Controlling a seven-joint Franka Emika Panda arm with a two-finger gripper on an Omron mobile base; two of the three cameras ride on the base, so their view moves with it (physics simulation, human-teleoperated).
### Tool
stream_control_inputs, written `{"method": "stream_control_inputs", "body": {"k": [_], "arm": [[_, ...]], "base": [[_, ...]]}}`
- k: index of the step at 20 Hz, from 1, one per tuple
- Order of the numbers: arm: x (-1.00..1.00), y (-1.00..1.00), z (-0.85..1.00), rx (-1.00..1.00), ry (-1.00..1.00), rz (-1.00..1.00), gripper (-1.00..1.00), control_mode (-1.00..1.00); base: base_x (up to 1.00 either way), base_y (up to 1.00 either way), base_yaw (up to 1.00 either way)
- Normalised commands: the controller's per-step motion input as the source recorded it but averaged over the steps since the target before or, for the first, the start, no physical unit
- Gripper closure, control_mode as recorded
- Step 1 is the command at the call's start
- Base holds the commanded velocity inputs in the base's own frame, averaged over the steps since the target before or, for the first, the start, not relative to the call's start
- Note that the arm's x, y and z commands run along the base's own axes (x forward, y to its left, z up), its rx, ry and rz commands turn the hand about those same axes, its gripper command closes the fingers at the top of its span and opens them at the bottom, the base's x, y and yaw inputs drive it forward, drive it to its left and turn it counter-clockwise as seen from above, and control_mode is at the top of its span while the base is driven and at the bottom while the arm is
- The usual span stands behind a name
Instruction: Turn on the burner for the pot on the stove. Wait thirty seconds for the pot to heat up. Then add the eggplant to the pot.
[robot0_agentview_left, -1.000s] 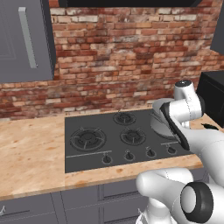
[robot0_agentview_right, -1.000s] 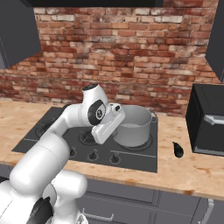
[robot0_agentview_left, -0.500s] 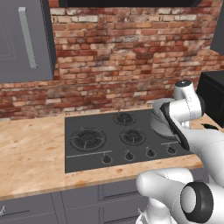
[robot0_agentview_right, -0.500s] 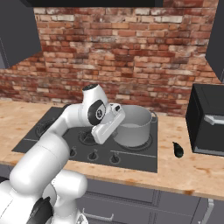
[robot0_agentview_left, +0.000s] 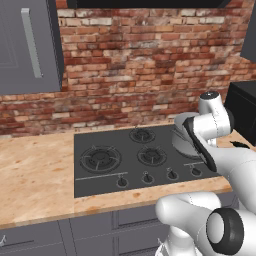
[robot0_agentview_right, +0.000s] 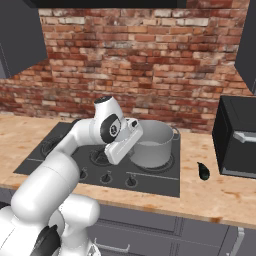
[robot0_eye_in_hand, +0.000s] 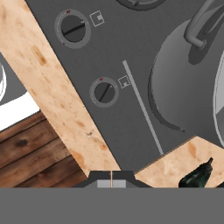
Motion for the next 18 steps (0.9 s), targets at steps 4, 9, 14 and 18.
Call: {"method": "stream_control_inputs", "body": {"k": [4,9,14,18], "arm": [[0.0,0.0,0.0,0.0,0.0,0.0,1.0,-1.0],[0.0,0.0,0.0,0.0,0.0,0.0,1.0,-1.0],[0.0,0.0,0.0,0.0,0.0,0.0,1.0,-1.0],[0.0,0.0,0.0,0.0,0.0,0.0,1.0,-1.0]], "base": [[0.0,0.0,0.0],[0.0,0.0,0.0],[0.0,0.0,0.0],[0.0,0.0,0.0]]}}
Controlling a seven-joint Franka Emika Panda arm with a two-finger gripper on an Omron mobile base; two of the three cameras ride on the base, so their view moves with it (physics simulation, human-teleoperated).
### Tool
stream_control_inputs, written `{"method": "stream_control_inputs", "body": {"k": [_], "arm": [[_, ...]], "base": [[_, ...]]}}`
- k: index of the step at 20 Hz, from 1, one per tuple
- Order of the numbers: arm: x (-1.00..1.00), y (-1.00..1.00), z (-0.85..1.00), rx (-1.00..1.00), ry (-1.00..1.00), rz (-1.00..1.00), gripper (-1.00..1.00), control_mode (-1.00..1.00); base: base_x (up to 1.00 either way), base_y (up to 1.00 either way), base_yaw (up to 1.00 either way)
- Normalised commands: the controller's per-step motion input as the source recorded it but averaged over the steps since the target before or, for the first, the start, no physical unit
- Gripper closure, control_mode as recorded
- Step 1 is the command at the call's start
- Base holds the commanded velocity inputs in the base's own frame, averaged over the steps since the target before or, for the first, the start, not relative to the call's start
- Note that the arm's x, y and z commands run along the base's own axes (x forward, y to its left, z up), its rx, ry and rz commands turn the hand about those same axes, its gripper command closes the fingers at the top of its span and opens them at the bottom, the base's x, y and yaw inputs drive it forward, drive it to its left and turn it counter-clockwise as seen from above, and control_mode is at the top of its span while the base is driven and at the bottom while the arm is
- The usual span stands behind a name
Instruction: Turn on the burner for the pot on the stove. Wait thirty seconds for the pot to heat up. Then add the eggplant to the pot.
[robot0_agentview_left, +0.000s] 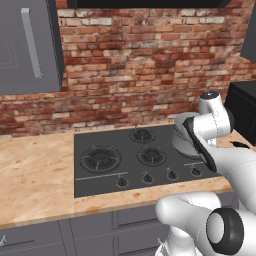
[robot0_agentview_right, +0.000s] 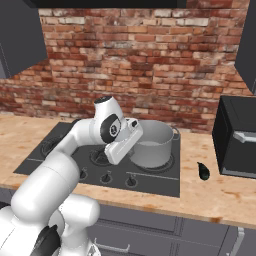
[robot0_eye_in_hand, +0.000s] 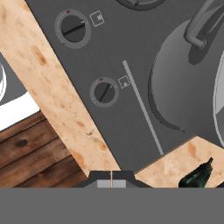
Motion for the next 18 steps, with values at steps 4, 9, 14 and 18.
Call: {"method": "stream_control_inputs", "body": {"k": [4,9,14,18], "arm": [[0.0,0.0,0.0,0.0,0.0,0.0,1.0,-1.0],[0.0,0.0,0.0,0.0,0.0,0.0,1.0,-1.0],[0.0,0.0,0.0,0.0,0.0,0.0,1.0,-1.0],[0.0,0.0,0.0,0.0,0.0,0.0,1.0,-1.0]], "base": [[0.0,0.0,0.0],[0.0,0.0,0.0],[0.0,0.0,0.0],[0.0,0.0,0.0]]}}
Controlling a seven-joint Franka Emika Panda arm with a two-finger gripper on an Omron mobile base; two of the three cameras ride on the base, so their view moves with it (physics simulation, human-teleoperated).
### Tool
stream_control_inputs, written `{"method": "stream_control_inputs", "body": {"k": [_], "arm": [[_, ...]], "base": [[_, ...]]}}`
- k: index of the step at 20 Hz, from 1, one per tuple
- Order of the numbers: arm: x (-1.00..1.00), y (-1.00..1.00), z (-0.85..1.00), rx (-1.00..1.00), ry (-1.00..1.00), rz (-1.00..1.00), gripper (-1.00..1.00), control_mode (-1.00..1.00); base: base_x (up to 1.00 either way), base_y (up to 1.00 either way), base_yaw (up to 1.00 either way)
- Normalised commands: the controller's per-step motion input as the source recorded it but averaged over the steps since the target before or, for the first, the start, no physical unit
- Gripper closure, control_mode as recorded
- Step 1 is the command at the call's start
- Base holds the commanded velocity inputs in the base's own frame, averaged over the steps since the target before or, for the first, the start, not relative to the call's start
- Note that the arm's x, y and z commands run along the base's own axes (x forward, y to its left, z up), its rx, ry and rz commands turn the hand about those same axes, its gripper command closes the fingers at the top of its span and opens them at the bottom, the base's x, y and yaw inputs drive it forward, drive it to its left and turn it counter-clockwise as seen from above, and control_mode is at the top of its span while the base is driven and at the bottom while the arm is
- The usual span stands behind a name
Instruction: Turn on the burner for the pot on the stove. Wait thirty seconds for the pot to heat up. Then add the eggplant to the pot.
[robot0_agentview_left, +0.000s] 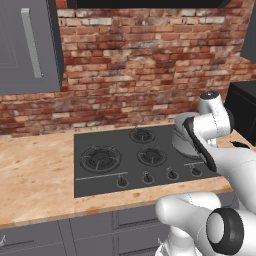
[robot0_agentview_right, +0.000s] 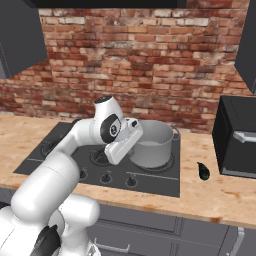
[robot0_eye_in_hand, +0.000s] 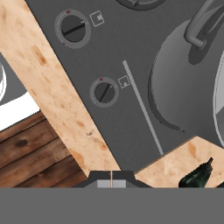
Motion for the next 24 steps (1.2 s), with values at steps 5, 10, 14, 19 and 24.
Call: {"method": "stream_control_inputs", "body": {"k": [5,10,14,19,24], "arm": [[0.0,0.0,0.0,0.0,0.0,0.0,1.0,-1.0],[0.0,0.0,0.0,0.0,0.0,0.0,1.0,-1.0],[0.0,0.0,0.0,0.0,0.0,0.0,1.0,-1.0],[0.0,0.0,0.0,0.0,0.0,0.0,1.0,-1.0],[0.0,0.0,0.0,0.0,0.0,0.0,1.0,-1.0]], "base": [[0.0,0.0,0.0],[0.0,0.0,0.0],[0.0,0.0,0.0],[0.0,0.0,0.0],[0.0,0.0,0.0]]}}
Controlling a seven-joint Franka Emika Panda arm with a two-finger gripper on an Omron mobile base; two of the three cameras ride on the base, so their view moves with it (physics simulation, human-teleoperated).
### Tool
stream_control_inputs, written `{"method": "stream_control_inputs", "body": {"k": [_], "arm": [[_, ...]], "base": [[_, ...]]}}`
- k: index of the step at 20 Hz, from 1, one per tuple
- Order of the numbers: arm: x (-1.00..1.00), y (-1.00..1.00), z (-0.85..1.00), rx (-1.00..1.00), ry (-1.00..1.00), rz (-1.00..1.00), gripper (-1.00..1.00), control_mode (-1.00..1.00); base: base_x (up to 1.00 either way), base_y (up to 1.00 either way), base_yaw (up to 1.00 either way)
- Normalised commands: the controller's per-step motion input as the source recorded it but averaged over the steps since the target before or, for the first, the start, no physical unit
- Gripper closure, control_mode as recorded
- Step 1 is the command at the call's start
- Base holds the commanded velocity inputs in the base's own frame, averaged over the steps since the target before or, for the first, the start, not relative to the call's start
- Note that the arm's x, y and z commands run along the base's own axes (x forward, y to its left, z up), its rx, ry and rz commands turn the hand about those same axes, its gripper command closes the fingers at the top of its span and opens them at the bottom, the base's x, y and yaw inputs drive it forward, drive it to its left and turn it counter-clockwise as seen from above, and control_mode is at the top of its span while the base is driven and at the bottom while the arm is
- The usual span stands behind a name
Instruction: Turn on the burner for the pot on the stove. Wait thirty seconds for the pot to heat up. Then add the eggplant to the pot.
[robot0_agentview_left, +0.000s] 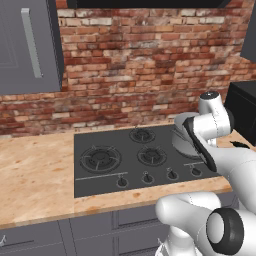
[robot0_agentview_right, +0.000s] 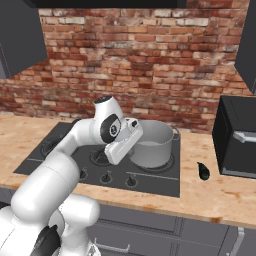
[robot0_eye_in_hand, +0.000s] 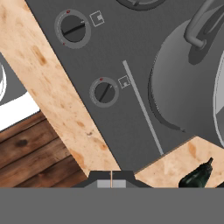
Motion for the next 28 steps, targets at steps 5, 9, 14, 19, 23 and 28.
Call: {"method": "stream_control_inputs", "body": {"k": [5,9,14,19,23,28], "arm": [[0.0,0.0,0.0,0.0,0.0,0.0,1.0,-1.0],[0.0,0.0,0.0,0.0,0.0,0.0,1.0,-1.0],[0.0,0.0,0.0,0.0,0.0,0.0,1.0,-1.0],[0.0,0.0,0.02,0.0,0.0,0.0,1.0,-1.0],[-0.41,0.0,0.24,0.0,-0.03,-0.08,1.0,-1.0],[-0.3,-0.4,0.53,0.05,0.07,-0.37,1.0,-1.0]], "base": [[0.0,0.0,0.0],[0.0,0.0,0.0],[0.0,0.0,0.0],[0.0,0.0,0.0],[0.0,0.0,0.0],[0.0,0.0,0.0]]}}
